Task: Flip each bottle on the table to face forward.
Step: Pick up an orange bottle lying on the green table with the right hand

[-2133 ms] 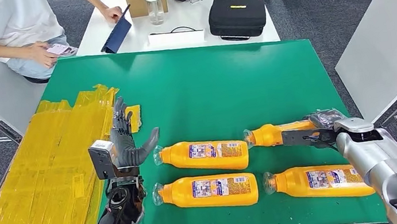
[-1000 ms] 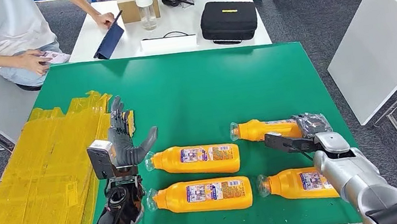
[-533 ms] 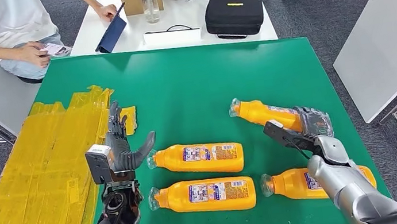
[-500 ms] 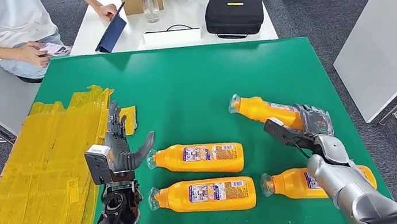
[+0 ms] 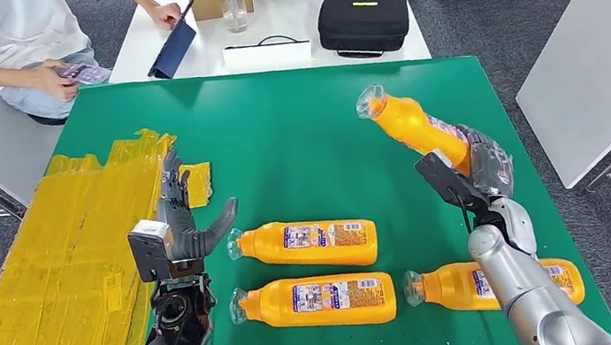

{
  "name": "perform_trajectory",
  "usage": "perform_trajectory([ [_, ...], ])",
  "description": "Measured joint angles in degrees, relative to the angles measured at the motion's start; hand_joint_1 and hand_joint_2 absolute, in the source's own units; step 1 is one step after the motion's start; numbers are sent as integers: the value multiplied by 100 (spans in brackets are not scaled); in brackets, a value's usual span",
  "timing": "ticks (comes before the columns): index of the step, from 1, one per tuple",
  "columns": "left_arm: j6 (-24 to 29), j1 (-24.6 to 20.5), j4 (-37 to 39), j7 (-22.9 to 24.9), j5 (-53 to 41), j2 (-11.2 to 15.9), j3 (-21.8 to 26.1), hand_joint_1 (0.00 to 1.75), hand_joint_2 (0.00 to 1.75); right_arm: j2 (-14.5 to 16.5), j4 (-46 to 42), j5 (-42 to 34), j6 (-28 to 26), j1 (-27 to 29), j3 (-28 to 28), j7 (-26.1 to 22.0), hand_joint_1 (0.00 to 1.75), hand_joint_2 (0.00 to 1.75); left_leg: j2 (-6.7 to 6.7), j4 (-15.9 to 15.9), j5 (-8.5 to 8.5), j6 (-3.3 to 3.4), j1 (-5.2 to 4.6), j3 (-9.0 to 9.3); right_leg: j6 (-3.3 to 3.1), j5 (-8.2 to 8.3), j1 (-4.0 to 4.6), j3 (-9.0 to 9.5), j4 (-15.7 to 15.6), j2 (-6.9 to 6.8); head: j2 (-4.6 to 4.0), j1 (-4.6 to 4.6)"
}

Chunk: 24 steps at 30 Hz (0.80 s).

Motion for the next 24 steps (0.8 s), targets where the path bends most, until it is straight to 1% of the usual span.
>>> perform_trajectory([
  [3,40,-44,-86,119,-146,6,-38,0,175,216,-388,-1152,551,103,-157,-836,175,175,1,0,1,-1,0,-2,0,0,0,-5,0,0,0,-1],
  [6,31,-155,-135,370,-251,18,-130,0,175,446,-732,-2377,1429,160,-197,-1422,175,175,1,0,2,-3,2,-2,0,0,1,-9,1,0,0,-2],
  [9,-182,-327,-139,632,-256,51,-256,0,175,660,-908,-3266,2427,172,-180,-1672,175,175,0,0,5,-6,4,-3,0,0,2,-9,4,-1,0,-1],
  [12,-508,-579,-103,847,-229,90,-432,0,175,863,-915,-3846,3302,170,-108,-1791,175,175,-1,0,9,-7,4,-5,-1,0,2,-10,5,-1,0,-1],
  [15,-677,-842,-36,1007,-248,111,-625,0,175,1054,-868,-4180,3995,162,20,-1889,175,175,-2,0,10,-7,4,-6,-1,1,1,-10,6,-2,0,-1],
  [17,-738,-977,9,1063,-248,116,-731,0,175,1176,-828,-4241,4298,157,139,-1907,175,175,-2,0,10,-7,4,-7,0,1,1,-10,6,-2,0,-1],
  [20,-804,-1126,75,1099,-214,116,-863,0,175,1329,-777,-4193,4488,138,341,-1907,175,175,-3,0,11,-7,3,-7,0,1,1,-12,6,-2,0,-1],
  [24,-888,-1255,139,1114,-111,116,-1002,0,175,1448,-752,-4097,4494,102,621,-1872,175,175,-3,0,10,-7,4,-10,-1,1,1,-15,7,-2,0,-1],
])
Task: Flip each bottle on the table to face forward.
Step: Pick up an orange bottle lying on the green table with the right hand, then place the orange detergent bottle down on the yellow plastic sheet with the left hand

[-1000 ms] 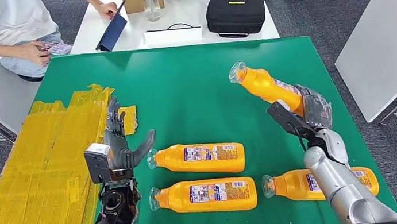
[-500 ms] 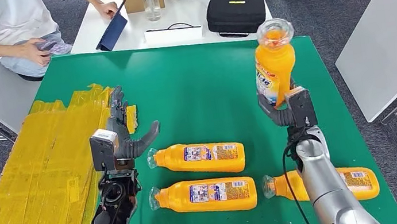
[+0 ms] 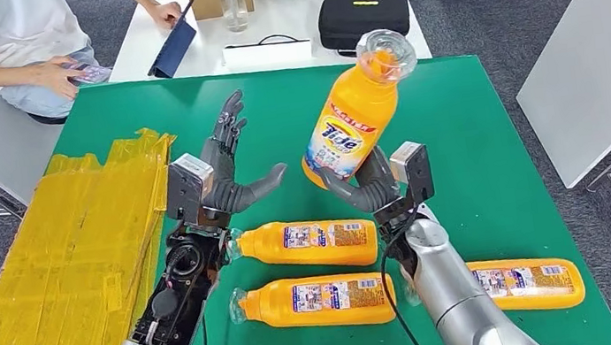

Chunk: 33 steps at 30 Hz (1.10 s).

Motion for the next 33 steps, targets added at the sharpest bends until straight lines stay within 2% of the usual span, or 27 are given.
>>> perform_trajectory([
  [8,-15,-93,19,9,71,4,-137,0,175,57,0,63,-43,-6,313,87,175,175,-1,0,0,0,-1,-5,0,0,-1,-3,0,-2,0,1],
  [14,-15,-50,-185,19,108,27,-292,0,175,118,79,274,-340,-54,598,176,175,175,-2,0,0,0,0,-8,0,0,0,-6,1,-2,0,1],
  [23,-19,110,-585,14,82,53,-573,0,175,169,408,469,-684,-197,898,229,175,175,-2,0,0,0,0,-11,0,0,-1,-9,0,-2,0,1],
  [33,29,498,-953,-136,-75,80,-963,0,175,187,888,713,-1154,-307,1180,240,175,175,-2,0,0,0,0,-13,-1,0,0,-15,0,-3,0,0],
])
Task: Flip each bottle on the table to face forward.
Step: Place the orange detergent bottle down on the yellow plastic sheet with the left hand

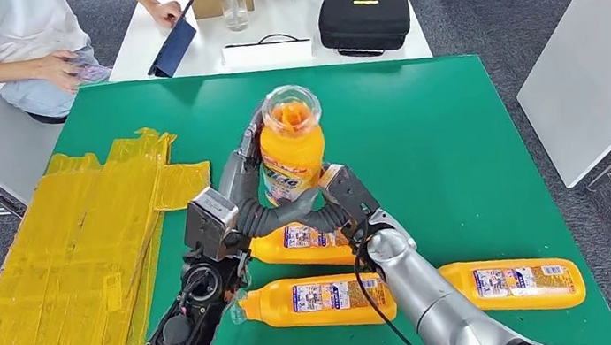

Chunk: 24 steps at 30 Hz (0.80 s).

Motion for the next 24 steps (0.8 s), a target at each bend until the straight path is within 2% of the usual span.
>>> perform_trajectory([
  [9,-2,106,-122,68,45,-68,-301,0,175,-10,184,187,-334,43,79,98,175,175,1,0,0,0,-1,-2,0,0,0,-2,-1,0,0,1],
  [21,-7,102,9,43,113,-83,-371,0,175,-8,211,271,-346,122,120,66,175,175,1,0,0,0,0,-2,0,0,0,-4,0,1,0,1],
  [24,0,89,64,-15,178,-85,-368,0,175,-7,176,503,-549,174,190,-16,175,175,1,0,0,0,0,-3,0,0,0,-4,0,0,0,2],
])
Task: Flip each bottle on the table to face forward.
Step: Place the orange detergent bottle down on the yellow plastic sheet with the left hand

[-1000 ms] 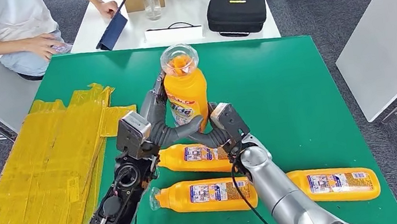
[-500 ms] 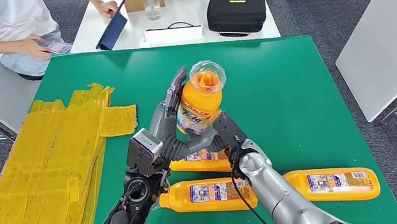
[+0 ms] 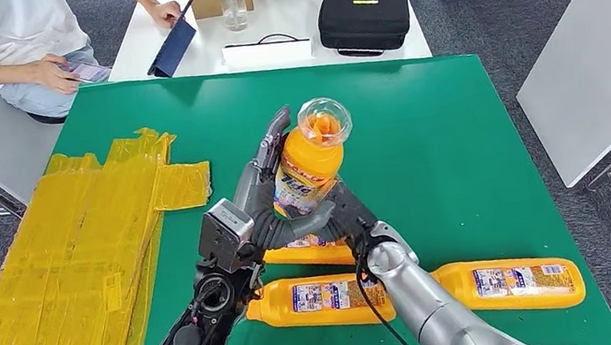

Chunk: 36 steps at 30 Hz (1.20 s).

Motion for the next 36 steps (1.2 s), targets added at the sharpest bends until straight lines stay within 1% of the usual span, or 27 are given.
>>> perform_trajectory([
  [4,101,-14,52,-117,89,0,61,0,175,-8,-217,520,-513,112,190,-13,175,175,0,0,0,0,0,-1,0,0,0,0,0,0,0,-2],
  [10,440,-26,52,-173,77,10,315,0,175,-48,-597,1239,-1122,170,613,164,175,175,1,0,0,0,1,-1,0,0,0,-2,4,0,0,-2],
  [13,591,-24,52,-207,-19,12,441,0,175,-55,-727,1376,-1229,188,781,238,175,175,0,0,0,-1,1,-1,0,0,0,-3,4,0,0,-2],
  [22,692,3,52,-243,-107,17,614,0,175,-98,-906,1441,-1321,240,997,292,175,175,0,0,0,0,0,-2,0,0,-1,-2,4,0,0,-1],
  [27,1298,10,53,-250,-440,23,747,0,175,-160,-1131,1896,-1799,304,1147,517,175,175,1,0,0,-1,0,-2,0,0,0,-3,4,0,0,-1],
  [31,1491,-13,111,-236,-648,30,976,0,175,-268,-1481,2245,-1932,439,1266,853,175,175,0,0,0,-1,0,-2,-1,0,0,-6,4,0,0,-1],
  [32,1510,-29,147,-231,-693,29,1023,17,175,-294,-1552,2307,-1942,468,1285,921,175,175,0,0,0,-1,0,-2,-1,0,0,-6,4,0,0,0],
  [35,1527,-78,273,-229,-775,14,1105,148,175,-348,-1683,2442,-1986,522,1311,1054,175,175,1,0,0,-1,0,-3,0,0,-1,-5,4,0,0,-1],
  [36,1532,-85,305,-236,-789,3,1122,175,175,-358,-1707,2473,-1995,530,1314,1081,175,175,1,0,0,-1,-1,-3,0,0,-1,-5,4,0,0,-1],
])
